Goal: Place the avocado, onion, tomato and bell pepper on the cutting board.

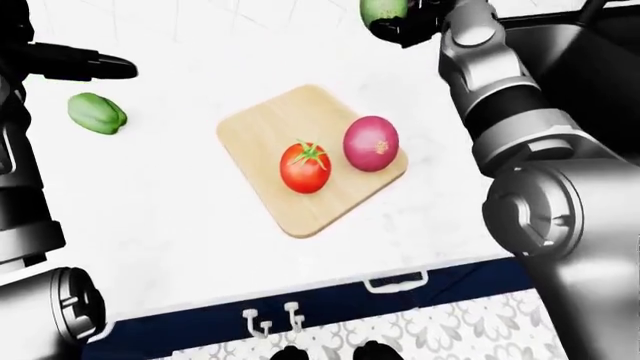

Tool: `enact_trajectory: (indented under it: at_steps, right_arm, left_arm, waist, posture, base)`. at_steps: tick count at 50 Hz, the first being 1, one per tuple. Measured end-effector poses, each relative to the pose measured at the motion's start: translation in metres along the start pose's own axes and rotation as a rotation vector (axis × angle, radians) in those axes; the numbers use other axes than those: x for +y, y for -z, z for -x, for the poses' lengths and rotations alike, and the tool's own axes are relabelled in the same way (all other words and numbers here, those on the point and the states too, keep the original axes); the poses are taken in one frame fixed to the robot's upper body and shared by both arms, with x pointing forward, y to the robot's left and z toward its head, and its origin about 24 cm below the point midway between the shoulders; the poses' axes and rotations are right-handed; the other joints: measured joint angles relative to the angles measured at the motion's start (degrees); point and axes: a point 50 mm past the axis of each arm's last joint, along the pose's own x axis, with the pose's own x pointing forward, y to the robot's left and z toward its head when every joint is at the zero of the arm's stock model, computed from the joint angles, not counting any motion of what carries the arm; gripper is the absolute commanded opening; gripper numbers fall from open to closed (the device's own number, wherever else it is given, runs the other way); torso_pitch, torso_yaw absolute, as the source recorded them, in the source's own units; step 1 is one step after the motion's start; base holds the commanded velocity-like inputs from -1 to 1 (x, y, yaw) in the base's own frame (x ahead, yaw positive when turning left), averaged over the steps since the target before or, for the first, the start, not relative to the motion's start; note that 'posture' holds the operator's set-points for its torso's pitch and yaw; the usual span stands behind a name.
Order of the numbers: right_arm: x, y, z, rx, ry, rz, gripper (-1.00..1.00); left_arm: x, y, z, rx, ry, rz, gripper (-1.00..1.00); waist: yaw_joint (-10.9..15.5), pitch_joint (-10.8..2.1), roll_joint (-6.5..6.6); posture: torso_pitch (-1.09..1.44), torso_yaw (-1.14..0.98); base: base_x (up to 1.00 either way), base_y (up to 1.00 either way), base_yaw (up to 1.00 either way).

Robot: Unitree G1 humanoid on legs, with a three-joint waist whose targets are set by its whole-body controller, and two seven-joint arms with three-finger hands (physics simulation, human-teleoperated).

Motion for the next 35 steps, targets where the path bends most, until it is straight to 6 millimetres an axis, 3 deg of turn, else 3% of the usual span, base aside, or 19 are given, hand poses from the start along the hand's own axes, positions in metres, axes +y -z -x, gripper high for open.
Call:
enact_trajectory:
  at_steps: [6, 13, 35]
  right_arm:
    - [0.017, -0.006, 0.002, -0.011, -0.15, 0.012, -0.76]
    - [0.03, -0.01, 0.004, -0.008, -0.274, 0.036, -0.76]
    - [0.053, -0.02, 0.011, 0.042, -0.572, 0.213, -0.8]
  left_arm:
    - [0.001, 0.001, 0.001, -0.004, -0.002, 0.001, 1.0]
    - [0.0, 0.005, 0.002, 0.008, 0.003, 0.001, 1.0]
    - [-0.003, 0.009, 0.003, 0.008, 0.008, 0.0, 1.0]
  waist:
    - [0.05, -0.67, 0.27]
    - [0.16, -0.57, 0.5]
    - [-0.15, -0.49, 1.14]
  posture:
    - [0.27, 0.0]
    - [0.27, 0.0]
    - [0.27, 0.0]
  base:
    - [0.0, 0.0, 0.0]
    - [0.0, 0.0, 0.0]
    - [0.0, 0.0, 0.0]
